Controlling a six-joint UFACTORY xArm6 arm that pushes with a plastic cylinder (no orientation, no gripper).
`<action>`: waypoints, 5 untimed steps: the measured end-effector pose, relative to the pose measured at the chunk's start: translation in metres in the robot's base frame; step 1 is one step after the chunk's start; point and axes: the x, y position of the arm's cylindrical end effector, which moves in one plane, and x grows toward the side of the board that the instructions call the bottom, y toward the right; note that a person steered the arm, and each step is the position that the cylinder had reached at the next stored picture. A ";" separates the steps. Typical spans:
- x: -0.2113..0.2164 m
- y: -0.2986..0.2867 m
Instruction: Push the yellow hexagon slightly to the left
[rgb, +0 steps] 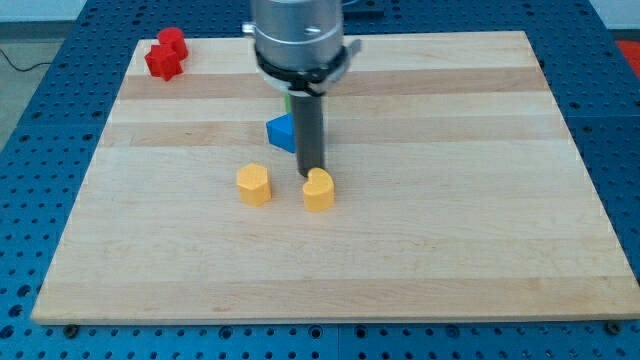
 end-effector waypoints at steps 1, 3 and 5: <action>0.002 0.005; 0.003 -0.045; 0.003 -0.086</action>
